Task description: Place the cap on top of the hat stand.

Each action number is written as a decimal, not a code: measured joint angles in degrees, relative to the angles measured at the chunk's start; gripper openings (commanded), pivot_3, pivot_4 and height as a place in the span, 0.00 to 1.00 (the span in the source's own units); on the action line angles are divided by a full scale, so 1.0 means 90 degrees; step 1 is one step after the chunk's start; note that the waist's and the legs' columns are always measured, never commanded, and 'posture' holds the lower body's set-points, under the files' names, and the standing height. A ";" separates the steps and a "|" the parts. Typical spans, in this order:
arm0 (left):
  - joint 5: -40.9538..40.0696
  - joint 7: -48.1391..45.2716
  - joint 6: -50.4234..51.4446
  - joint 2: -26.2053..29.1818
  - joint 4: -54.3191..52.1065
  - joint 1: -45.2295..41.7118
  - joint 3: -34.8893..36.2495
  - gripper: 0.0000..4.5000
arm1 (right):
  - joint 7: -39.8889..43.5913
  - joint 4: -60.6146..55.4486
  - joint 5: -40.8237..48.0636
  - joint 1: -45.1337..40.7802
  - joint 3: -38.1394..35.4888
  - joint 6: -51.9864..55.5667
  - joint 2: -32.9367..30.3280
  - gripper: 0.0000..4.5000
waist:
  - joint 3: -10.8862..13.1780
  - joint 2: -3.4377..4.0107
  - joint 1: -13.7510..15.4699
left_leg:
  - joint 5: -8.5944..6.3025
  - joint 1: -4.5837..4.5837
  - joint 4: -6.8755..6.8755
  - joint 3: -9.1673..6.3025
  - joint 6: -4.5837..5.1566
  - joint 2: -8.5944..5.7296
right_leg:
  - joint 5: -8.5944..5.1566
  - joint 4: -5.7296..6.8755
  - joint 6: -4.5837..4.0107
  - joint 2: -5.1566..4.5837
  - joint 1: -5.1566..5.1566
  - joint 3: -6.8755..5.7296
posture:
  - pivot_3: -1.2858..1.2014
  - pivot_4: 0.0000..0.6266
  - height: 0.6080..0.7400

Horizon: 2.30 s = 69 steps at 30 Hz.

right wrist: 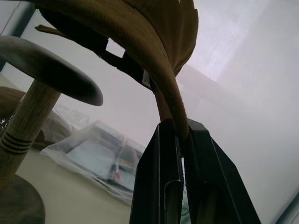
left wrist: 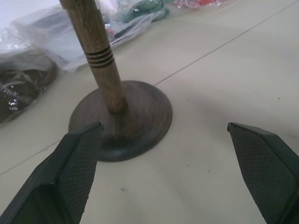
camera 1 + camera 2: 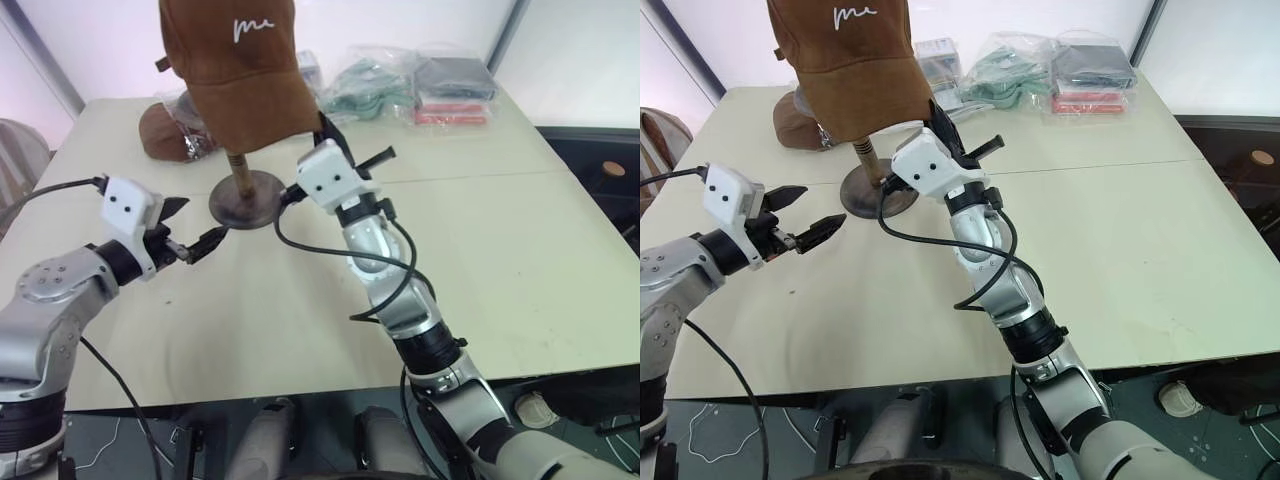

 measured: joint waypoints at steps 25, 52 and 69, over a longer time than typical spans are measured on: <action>-0.0060 0.0250 0.0154 0.0177 -0.0417 0.0717 0.0907 1.00 | -0.0980 0.1398 -0.0491 -0.0399 0.0655 0.0301 0.0744 0.01 | -0.0003 -0.0005 -0.0009 | 0.0004 0.0001 -0.0019 -0.0008 -0.0008 0.0014 | 0.0002 0.0001 -0.0018 0.0025 -0.0011 0.0002 | 0.52 0.24 1.00; -0.0060 0.0318 0.0153 0.0164 -0.0417 0.0701 0.0904 1.00 | -0.2380 0.1434 -0.0509 -0.0601 0.1461 0.0658 0.0768 0.01 | -0.0003 -0.0005 -0.0037 | 0.0013 0.0001 -0.0031 -0.0008 -0.0022 0.0017 | 0.0000 0.0001 -0.0025 0.0026 -0.0017 0.0002 | 0.52 0.24 1.00; -0.0078 0.0427 0.0197 0.0148 -0.0577 0.0883 0.0908 1.00 | -0.2607 0.1830 -0.0510 -0.0591 0.1671 0.0763 0.0768 0.01 | -0.0003 -0.0006 -0.0026 | 0.0013 0.0001 -0.0032 -0.0009 -0.0022 0.0018 | 0.0001 0.0001 -0.0027 0.0027 -0.0018 0.0002 | 0.52 0.24 1.00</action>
